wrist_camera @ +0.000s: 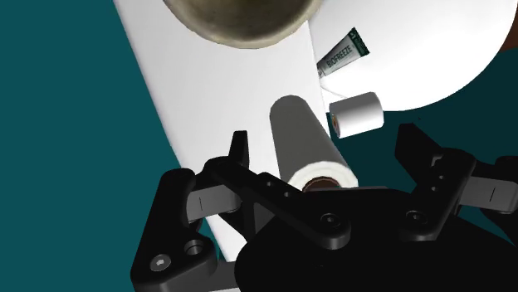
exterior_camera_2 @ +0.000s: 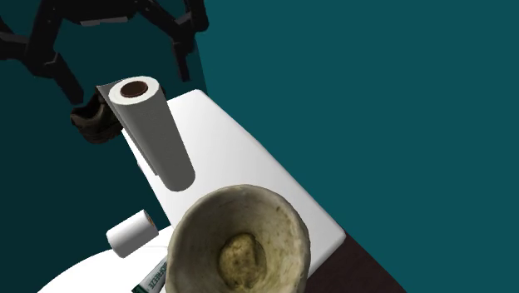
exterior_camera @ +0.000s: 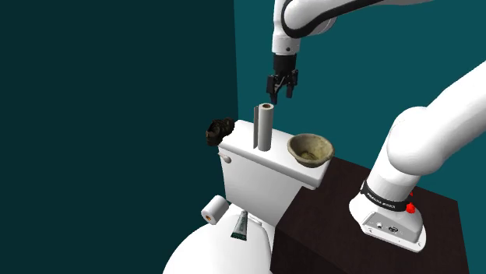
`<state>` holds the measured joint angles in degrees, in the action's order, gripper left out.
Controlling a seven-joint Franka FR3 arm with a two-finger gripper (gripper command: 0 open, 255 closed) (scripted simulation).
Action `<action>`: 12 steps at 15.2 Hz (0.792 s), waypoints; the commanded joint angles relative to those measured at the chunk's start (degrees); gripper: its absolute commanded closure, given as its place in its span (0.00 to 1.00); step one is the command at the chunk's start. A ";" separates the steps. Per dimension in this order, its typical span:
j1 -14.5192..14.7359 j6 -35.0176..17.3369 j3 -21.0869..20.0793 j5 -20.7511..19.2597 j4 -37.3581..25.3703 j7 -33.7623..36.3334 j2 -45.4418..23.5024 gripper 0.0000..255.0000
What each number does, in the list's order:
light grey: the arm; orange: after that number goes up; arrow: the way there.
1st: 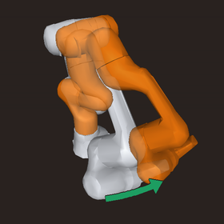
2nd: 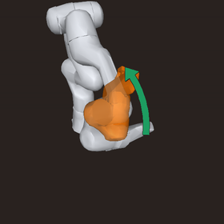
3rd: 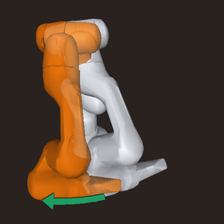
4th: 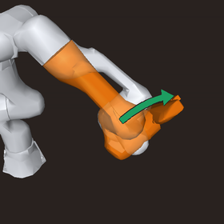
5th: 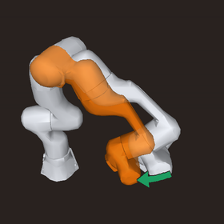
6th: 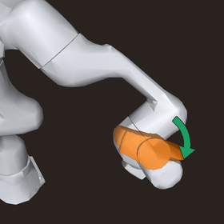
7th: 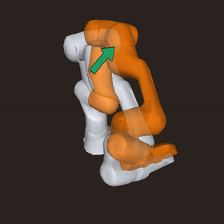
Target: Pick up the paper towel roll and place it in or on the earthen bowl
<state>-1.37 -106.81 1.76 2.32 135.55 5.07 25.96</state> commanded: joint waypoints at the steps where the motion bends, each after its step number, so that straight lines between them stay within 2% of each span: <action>1: 0.13 -2.93 -0.19 0.64 -2.22 0.89 -5.09 0.00; 3: 0.10 -5.14 -0.16 1.14 -4.54 1.44 -9.61 0.00; 12: 0.28 -11.21 -0.33 1.43 -0.10 1.30 -11.24 0.00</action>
<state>-1.13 -117.69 1.48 3.72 135.27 6.31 14.84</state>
